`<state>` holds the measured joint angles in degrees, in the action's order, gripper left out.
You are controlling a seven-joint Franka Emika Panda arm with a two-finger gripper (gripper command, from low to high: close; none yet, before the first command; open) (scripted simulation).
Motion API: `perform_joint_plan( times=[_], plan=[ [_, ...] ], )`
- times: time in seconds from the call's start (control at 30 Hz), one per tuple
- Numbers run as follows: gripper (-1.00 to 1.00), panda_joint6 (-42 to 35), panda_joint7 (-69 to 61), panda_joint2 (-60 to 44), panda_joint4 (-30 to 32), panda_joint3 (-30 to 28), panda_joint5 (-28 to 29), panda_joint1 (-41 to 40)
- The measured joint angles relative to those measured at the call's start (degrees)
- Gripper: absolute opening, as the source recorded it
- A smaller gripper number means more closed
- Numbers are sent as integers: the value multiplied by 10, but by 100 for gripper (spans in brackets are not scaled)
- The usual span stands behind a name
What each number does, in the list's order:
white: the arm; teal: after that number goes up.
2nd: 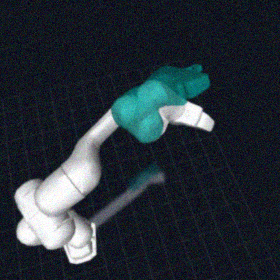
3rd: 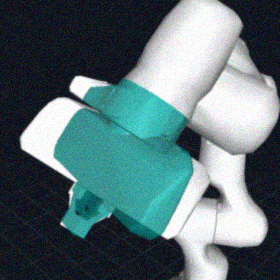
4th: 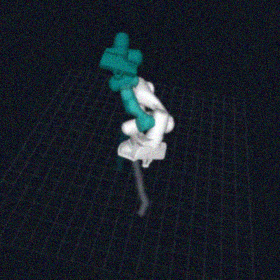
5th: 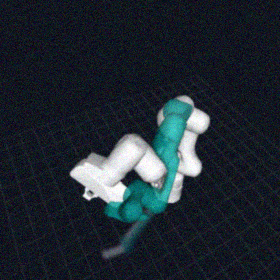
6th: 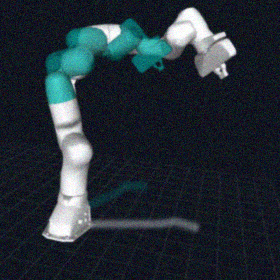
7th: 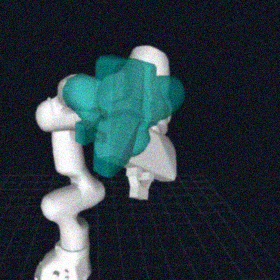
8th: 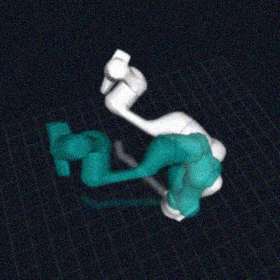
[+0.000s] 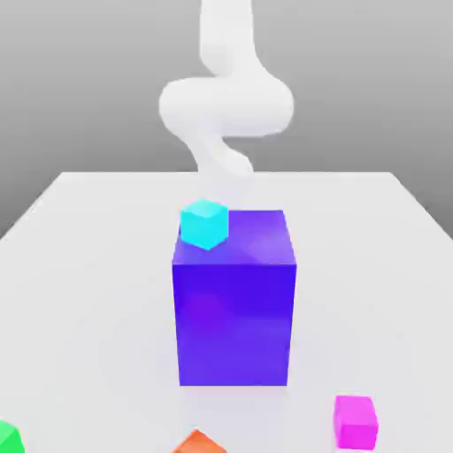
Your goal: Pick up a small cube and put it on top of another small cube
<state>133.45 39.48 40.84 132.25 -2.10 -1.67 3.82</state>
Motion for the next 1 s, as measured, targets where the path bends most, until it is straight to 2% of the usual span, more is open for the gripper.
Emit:
perform_joint_plan(
  times=[0.33, 0.63, 0.8, 1.0],
  plan=[
    [0, 65, -262, -203, 18, -66, -76, 136],
    [0, 124, -483, -381, 34, -63, -127, 201],
    [0, 163, -574, -473, 46, -51, -112, 220],
    [0, 217, -639, -575, 58, -46, -42, 236]
  ],
)
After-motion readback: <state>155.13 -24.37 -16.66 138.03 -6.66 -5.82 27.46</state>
